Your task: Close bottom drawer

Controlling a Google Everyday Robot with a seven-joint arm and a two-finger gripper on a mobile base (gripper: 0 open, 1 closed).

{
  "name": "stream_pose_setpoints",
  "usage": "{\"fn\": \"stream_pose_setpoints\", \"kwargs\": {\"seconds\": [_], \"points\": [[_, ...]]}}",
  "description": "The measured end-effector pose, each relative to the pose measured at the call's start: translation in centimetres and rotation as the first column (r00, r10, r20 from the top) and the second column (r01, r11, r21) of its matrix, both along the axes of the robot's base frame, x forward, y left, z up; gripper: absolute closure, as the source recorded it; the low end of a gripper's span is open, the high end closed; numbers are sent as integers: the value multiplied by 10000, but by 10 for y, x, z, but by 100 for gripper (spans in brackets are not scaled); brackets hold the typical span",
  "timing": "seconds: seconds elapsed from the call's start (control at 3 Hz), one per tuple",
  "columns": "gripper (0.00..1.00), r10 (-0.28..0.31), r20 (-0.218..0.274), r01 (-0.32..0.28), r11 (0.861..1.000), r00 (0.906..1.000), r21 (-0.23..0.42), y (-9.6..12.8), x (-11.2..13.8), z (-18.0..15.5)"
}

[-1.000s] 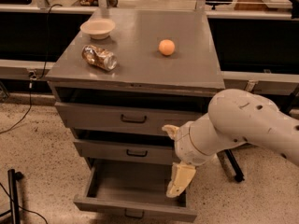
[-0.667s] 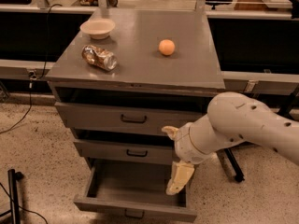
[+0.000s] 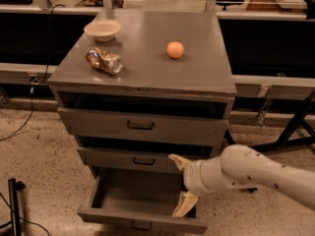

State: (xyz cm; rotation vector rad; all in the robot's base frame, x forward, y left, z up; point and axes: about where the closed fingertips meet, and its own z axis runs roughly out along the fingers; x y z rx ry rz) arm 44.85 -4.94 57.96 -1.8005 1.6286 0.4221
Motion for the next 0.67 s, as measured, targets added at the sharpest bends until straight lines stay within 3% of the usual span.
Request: {"fn": "stream_pose_setpoints", "kwargs": {"seconds": [0.33,0.67], "points": [[0,54,964,-132,9967,9953,800,-3,21,-39],[0,367,705,-455,9909,9968,1265,7,9,-76]]}}
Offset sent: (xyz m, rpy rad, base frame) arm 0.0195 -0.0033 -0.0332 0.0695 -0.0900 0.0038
